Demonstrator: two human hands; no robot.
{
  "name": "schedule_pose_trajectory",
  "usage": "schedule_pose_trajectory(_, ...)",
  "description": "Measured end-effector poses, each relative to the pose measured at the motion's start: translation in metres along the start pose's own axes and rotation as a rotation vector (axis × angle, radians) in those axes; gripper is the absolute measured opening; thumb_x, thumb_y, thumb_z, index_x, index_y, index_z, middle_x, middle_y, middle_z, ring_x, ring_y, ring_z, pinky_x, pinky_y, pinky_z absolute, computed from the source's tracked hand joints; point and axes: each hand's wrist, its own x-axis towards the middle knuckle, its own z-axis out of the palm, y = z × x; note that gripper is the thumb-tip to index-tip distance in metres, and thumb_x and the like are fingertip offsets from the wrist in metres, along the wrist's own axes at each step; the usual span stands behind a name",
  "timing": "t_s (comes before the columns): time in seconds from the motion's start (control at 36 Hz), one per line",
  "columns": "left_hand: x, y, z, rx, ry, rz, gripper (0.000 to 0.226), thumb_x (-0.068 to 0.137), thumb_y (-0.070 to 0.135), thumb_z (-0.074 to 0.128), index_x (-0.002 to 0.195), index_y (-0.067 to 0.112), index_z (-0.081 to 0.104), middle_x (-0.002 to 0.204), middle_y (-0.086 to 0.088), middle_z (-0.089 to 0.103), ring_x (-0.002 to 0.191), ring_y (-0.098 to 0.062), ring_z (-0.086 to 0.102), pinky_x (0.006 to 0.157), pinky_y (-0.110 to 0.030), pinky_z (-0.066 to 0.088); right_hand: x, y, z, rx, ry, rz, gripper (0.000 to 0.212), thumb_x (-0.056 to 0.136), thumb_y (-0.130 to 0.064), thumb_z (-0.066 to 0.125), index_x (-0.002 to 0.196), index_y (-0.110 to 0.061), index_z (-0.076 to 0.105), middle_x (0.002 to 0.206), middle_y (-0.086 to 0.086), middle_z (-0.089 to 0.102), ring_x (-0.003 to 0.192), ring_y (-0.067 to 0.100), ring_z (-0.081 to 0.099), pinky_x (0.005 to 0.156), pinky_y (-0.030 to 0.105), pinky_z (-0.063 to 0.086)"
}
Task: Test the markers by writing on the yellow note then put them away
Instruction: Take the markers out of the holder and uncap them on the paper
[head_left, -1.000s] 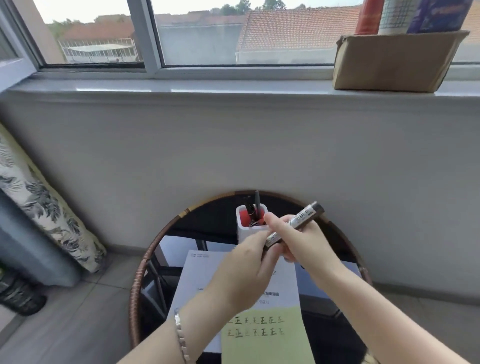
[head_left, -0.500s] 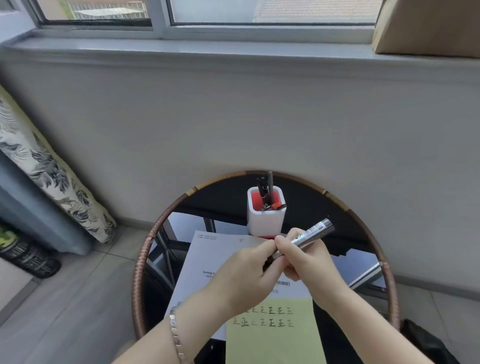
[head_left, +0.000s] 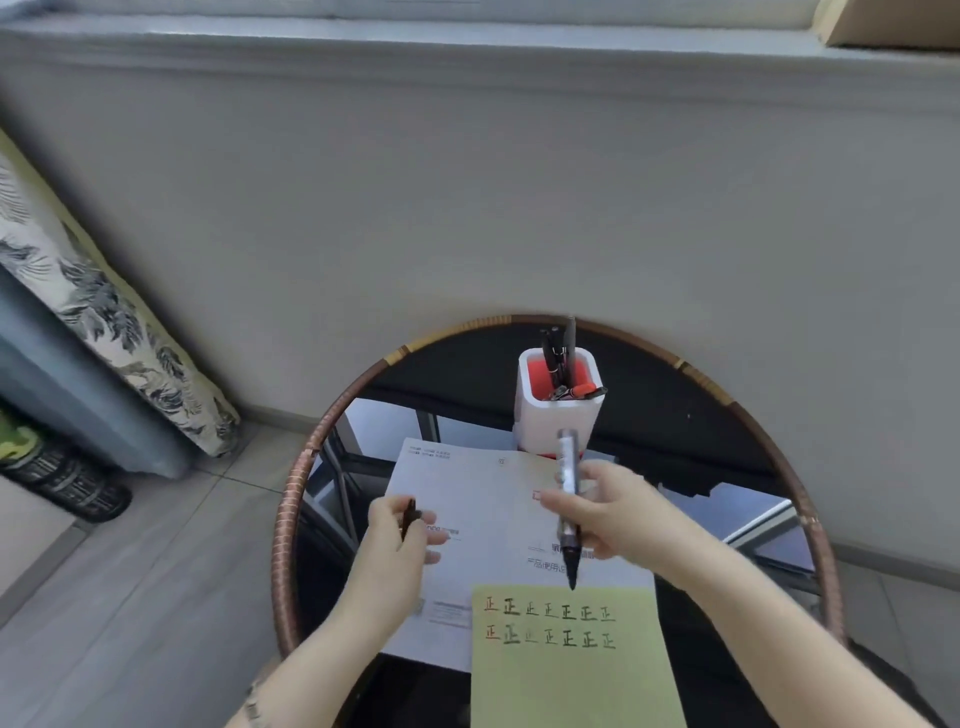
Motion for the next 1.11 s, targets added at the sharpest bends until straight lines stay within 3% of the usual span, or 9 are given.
schedule_pose_trajectory(0.17, 0.013, -0.023, -0.001, 0.154, 0.209, 0.055, 0.032, 0.094, 0.017, 0.049, 0.126, 0.013, 0.049, 0.118, 0.005, 0.045, 0.107, -0.011, 0.049, 0.091, -0.026, 0.040, 0.051, -0.002, 0.074, -0.259, 0.025, -0.079, 0.034, 0.089, -0.042, 0.052, 0.112, -0.018, 0.059, 0.081, -0.003, 0.060, 0.064, 0.008, 0.053, 0.050, 0.020, 0.034)
schedule_pose_trajectory(0.33, 0.017, -0.040, 0.006, 0.316, 0.307, 0.074, 0.021, 0.090, 0.016, 0.056, 0.111, 0.012, 0.058, 0.106, -0.001, 0.053, 0.110, -0.021, 0.043, 0.090, -0.031, 0.040, 0.080, -0.006, 0.115, -0.275, 0.139, -0.093, 0.027, 0.089, -0.031, 0.052, 0.070, -0.012, 0.051, 0.078, 0.006, 0.057, 0.072, 0.022, 0.053, 0.051, 0.025, 0.033)
schedule_pose_trajectory(0.47, 0.019, -0.043, 0.005, 0.295, 0.313, 0.070, 0.021, 0.090, 0.024, 0.056, 0.108, 0.015, 0.059, 0.102, 0.003, 0.045, 0.102, -0.020, 0.051, 0.087, -0.036, 0.047, 0.080, -0.003, 0.121, -0.303, 0.164, -0.081, 0.039, 0.087, -0.036, 0.055, 0.114, -0.008, 0.051, 0.105, 0.011, 0.061, 0.095, 0.025, 0.058, 0.072, 0.031, 0.041)
schedule_pose_trajectory(0.64, 0.017, -0.045, 0.000, 0.286, 0.266, 0.108, 0.029, 0.093, 0.020, 0.052, 0.119, 0.010, 0.059, 0.105, 0.002, 0.044, 0.101, -0.016, 0.054, 0.083, -0.026, 0.044, 0.072, 0.005, 0.116, -0.242, 0.102, -0.083, 0.036, 0.090, -0.030, 0.052, 0.121, -0.012, 0.053, 0.112, 0.009, 0.063, 0.102, 0.023, 0.060, 0.080, 0.025, 0.042)
schedule_pose_trajectory(0.72, 0.015, -0.038, -0.003, 0.412, 0.254, 0.110, 0.039, 0.094, 0.028, 0.049, 0.131, 0.016, 0.048, 0.118, -0.002, 0.047, 0.110, -0.016, 0.047, 0.083, -0.025, 0.042, 0.059, 0.003, 0.102, -0.236, 0.098, -0.118, 0.035, 0.091, -0.028, 0.049, 0.123, -0.013, 0.053, 0.104, 0.002, 0.062, 0.091, 0.017, 0.063, 0.077, 0.023, 0.043)
schedule_pose_trajectory(0.81, 0.013, -0.023, -0.006, 0.508, 0.248, 0.159, 0.043, 0.094, 0.031, 0.045, 0.136, 0.020, 0.039, 0.132, -0.002, 0.043, 0.120, -0.015, 0.039, 0.086, -0.025, 0.038, 0.042, -0.006, 0.070, -0.284, 0.284, -0.311, 0.027, 0.091, -0.020, 0.050, 0.115, -0.014, 0.059, 0.095, -0.005, 0.058, 0.073, 0.001, 0.051, 0.074, 0.018, 0.039)
schedule_pose_trajectory(0.92, 0.013, 0.002, -0.004, 0.522, 0.193, 0.253, 0.040, 0.095, 0.029, 0.044, 0.134, 0.021, 0.039, 0.132, 0.001, 0.043, 0.121, -0.013, 0.040, 0.093, -0.028, 0.040, 0.024, -0.033, 0.019, -0.414, 0.642, -0.532, 0.017, 0.086, -0.016, 0.058, 0.101, -0.012, 0.065, 0.095, 0.000, 0.059, 0.075, 0.014, 0.056, 0.066, 0.024, 0.040)
schedule_pose_trajectory(0.97, 0.012, 0.014, -0.002, 0.534, 0.168, 0.298, 0.036, 0.096, 0.029, 0.043, 0.130, 0.021, 0.044, 0.127, 0.003, 0.048, 0.117, -0.012, 0.044, 0.091, -0.029, 0.044, 0.025, -0.041, -0.003, -0.530, 0.708, -0.499, 0.021, 0.085, -0.022, 0.060, 0.105, -0.014, 0.063, 0.102, 0.003, 0.058, 0.082, 0.022, 0.058, 0.064, 0.029, 0.042)
schedule_pose_trajectory(1.11, 0.008, 0.036, 0.002, 0.541, 0.100, 0.361, 0.027, 0.097, 0.029, 0.040, 0.118, 0.022, 0.055, 0.113, 0.009, 0.058, 0.101, -0.007, 0.054, 0.087, -0.031, 0.049, 0.047, -0.040, -0.023, -0.826, 0.614, -0.312, 0.034, 0.088, -0.035, 0.056, 0.116, -0.016, 0.058, 0.105, 0.003, 0.057, 0.080, 0.017, 0.053, 0.062, 0.028, 0.041)
